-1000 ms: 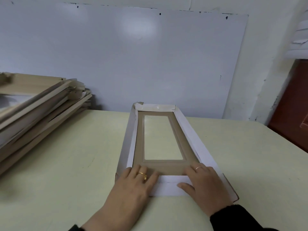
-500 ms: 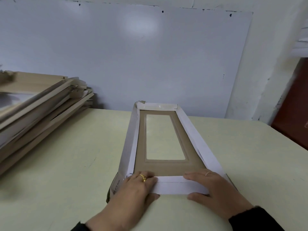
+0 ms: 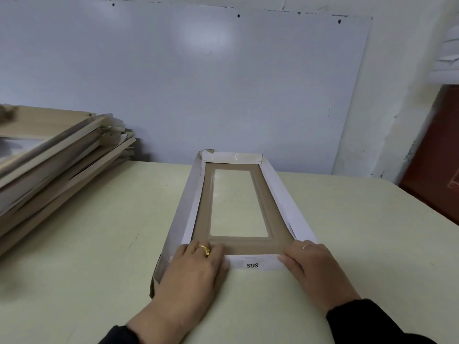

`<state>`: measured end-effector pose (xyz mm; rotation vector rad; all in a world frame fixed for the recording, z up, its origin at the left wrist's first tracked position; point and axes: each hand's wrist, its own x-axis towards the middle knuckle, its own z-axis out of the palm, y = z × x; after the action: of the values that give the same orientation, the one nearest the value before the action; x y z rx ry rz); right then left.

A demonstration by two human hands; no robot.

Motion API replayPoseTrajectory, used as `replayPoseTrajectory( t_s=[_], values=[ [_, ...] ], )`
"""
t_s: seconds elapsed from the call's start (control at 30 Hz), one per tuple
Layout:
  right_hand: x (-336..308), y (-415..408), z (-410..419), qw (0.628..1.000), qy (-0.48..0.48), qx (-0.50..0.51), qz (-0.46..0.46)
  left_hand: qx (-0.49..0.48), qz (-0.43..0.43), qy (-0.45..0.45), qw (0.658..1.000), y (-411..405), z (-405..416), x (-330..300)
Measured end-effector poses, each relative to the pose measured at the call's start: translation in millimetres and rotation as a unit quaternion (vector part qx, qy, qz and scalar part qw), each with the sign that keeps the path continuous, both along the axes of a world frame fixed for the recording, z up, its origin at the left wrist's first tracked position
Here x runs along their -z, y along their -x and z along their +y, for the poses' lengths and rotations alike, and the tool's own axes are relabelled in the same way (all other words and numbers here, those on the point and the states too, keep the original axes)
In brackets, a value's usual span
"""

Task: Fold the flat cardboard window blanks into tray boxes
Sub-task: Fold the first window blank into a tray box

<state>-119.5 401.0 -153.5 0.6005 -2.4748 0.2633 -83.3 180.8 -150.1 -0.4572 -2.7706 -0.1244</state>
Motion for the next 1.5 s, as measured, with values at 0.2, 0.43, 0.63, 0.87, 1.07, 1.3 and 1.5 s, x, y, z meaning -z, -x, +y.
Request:
replayPoseTrajectory(
  t_s=[0.2, 0.43, 0.63, 0.87, 1.07, 1.3, 1.5],
  values=[
    [1.3, 4.1, -17.2, 0.994, -0.088, 0.055, -0.025, -0.034, -0.046, 0.022, 0.998, 17.6, 15.7, 12.3],
    [24.6, 16.1, -16.5, 0.972, -0.061, -0.048, -0.222, -0.021, -0.129, -0.019, 0.991, 30.6, 8.1, 24.6],
    [16.6, 13.1, -13.3, 0.988, -0.012, -0.024, -0.153, -0.003, -0.037, -0.044, 0.998, 26.6, 5.4, 18.1],
    [7.7, -11.4, -11.3, 0.998, 0.002, -0.049, -0.024, 0.045, -0.005, -0.088, 0.995, -1.2, 3.8, -2.1],
    [1.0, -12.3, -17.5, 0.992, -0.014, -0.058, -0.114, 0.031, -0.061, -0.096, 0.993, 4.2, -0.4, 6.7],
    [4.2, -8.5, -21.7, 0.996, -0.02, -0.076, -0.042, 0.025, -0.011, -0.022, 0.999, 6.8, 6.1, -4.3],
    [-5.6, -16.4, -25.0, 0.986, -0.06, -0.08, 0.133, 0.115, 0.024, -0.079, 0.99, -1.2, -8.3, -18.6]
  ],
)
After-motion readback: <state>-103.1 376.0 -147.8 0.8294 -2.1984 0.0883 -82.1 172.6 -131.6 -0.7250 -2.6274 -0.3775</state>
